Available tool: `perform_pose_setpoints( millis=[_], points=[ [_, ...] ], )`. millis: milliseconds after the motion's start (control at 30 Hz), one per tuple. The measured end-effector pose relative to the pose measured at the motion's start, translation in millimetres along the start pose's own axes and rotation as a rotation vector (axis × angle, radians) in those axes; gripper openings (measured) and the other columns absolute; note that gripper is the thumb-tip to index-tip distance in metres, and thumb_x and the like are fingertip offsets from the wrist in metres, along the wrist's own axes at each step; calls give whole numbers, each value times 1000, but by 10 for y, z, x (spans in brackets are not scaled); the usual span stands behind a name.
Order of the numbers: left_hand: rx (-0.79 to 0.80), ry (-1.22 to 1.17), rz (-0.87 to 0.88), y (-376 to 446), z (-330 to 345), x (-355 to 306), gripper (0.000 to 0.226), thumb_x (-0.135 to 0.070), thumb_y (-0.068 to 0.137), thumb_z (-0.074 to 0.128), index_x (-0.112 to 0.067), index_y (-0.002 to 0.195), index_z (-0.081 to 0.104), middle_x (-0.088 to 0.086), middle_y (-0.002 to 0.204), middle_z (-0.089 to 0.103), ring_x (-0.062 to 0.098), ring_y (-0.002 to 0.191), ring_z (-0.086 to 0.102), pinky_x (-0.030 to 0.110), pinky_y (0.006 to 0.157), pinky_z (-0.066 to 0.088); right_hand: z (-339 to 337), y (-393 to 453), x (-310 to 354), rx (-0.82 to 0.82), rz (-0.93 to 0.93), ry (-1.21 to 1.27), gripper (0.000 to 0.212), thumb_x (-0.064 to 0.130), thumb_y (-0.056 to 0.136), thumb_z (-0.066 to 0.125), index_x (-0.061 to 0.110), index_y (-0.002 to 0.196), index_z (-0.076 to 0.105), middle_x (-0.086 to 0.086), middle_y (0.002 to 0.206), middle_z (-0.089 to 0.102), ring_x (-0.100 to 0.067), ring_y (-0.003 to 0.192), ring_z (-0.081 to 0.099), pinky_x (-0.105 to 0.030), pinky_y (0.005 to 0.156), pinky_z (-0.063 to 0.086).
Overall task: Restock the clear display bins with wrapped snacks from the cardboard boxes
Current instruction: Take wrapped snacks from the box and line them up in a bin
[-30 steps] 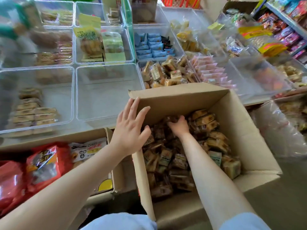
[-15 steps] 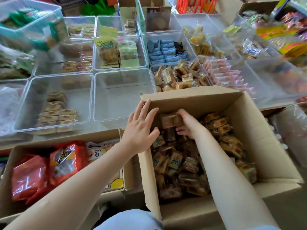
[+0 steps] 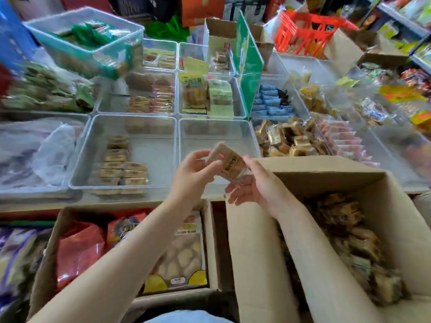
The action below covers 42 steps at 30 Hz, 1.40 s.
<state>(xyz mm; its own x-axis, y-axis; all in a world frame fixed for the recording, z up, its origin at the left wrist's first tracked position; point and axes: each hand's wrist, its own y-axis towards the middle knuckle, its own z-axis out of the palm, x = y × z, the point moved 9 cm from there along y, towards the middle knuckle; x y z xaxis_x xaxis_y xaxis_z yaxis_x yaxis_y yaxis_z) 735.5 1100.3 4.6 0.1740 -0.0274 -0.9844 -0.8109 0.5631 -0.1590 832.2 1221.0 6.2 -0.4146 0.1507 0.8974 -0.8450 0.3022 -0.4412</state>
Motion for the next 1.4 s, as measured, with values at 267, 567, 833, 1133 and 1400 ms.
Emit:
perform_pose_setpoints(
  millis=[267, 567, 833, 1133, 1400],
  points=[
    [115, 345, 107, 422, -1623, 142, 43, -17, 83, 78, -45, 113, 65, -5, 103, 75, 6, 90, 69, 26, 84, 55, 1386, 956, 90, 115, -127, -301, 25, 5, 93, 66, 20, 114, 65, 3, 99, 72, -6, 84, 67, -33, 77, 57],
    [-135, 1272, -51, 1001, -3207, 1188, 67, -44, 98, 45, -12, 155, 33, 13, 166, 19, 27, 155, 11, 40, 124, 6, 2034, 2224, 21, -133, -226, -904, 37, 19, 86, 74, 22, 123, 65, 0, 114, 64, -14, 101, 60, -19, 82, 41],
    [-144, 1294, 33, 1011, -3282, 1333, 69, -44, 88, 36, -12, 149, 41, 16, 168, 7, 29, 155, -6, 43, 126, -5, 2492, 3319, -358, -172, -144, -1325, 32, 9, 91, 55, 20, 120, 63, -7, 118, 60, -30, 117, 48, -43, 95, 46],
    [-158, 1343, 34, 1027, -3296, 1362, 66, -44, 90, 35, -11, 145, 47, 17, 165, 19, 32, 155, -1, 46, 126, 0, 2917, 3323, -1062, 70, 1, -1367, 67, 45, 101, 41, 14, 157, 19, -12, 164, 19, -30, 151, 15, -49, 121, 19],
    [-88, 1382, -33, 1036, -3294, 1386, 67, -48, 95, 31, -15, 153, 36, 13, 168, 8, 30, 154, -15, 45, 125, -8, 2871, 3126, -1025, 230, 79, -1378, 68, 53, 102, 40, 25, 160, 18, -2, 168, 7, -22, 154, 7, -47, 122, 19]
  ],
)
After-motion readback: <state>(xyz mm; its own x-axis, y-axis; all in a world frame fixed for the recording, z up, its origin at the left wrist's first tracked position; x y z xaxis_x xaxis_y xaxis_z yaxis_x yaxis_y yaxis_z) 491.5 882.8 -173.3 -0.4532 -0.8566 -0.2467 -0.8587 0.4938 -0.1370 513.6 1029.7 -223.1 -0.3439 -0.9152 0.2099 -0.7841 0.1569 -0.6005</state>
